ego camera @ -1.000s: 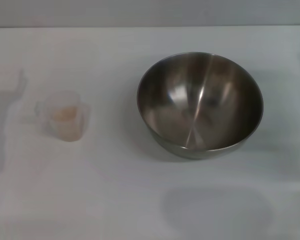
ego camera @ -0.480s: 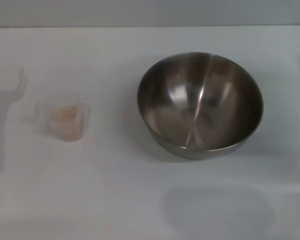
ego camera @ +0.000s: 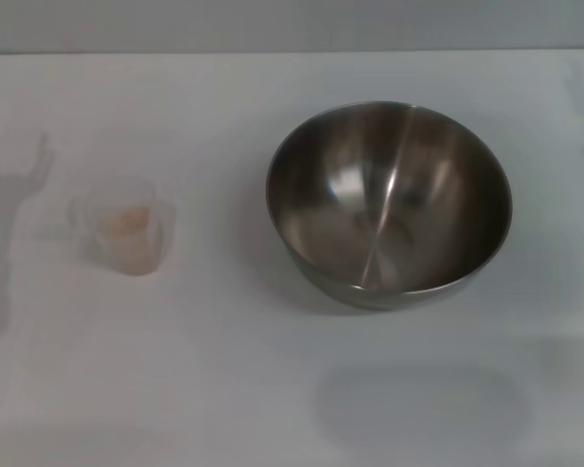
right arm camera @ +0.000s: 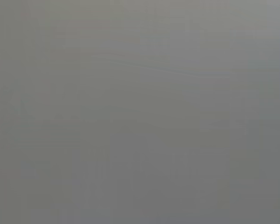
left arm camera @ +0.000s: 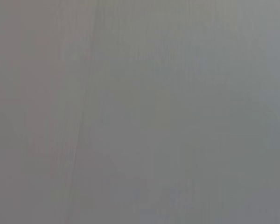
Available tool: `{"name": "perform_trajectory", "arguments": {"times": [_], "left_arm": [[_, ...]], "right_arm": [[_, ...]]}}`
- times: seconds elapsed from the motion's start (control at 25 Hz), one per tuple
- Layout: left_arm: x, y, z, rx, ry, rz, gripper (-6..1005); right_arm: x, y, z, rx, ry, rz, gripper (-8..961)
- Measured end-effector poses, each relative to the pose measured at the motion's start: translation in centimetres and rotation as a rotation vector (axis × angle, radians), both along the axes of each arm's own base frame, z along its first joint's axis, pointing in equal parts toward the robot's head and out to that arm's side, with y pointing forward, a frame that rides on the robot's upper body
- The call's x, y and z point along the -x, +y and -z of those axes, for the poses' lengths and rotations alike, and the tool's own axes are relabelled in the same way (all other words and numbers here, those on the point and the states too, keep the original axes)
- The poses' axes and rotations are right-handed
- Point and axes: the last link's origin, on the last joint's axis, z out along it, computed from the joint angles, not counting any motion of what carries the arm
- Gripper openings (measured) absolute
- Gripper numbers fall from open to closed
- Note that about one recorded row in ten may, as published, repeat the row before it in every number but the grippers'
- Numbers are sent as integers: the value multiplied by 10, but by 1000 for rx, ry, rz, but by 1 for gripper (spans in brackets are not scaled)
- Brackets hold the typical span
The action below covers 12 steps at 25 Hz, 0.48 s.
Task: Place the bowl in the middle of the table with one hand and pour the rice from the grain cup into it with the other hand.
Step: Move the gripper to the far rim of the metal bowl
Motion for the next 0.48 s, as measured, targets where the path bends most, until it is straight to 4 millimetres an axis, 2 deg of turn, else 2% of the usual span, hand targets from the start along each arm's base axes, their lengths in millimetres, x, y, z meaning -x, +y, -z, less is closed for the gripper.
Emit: {"name": "perform_trajectory", "arguments": {"times": [0.28,0.48], "left_arm": [[-1,-1,-1,-5,-1,5,846],[-2,-1,-1,-8,0,12,845]], "right_arm": [[22,42,-2,345,70,238,777],[45,49,3,594,71,369,777]]}}
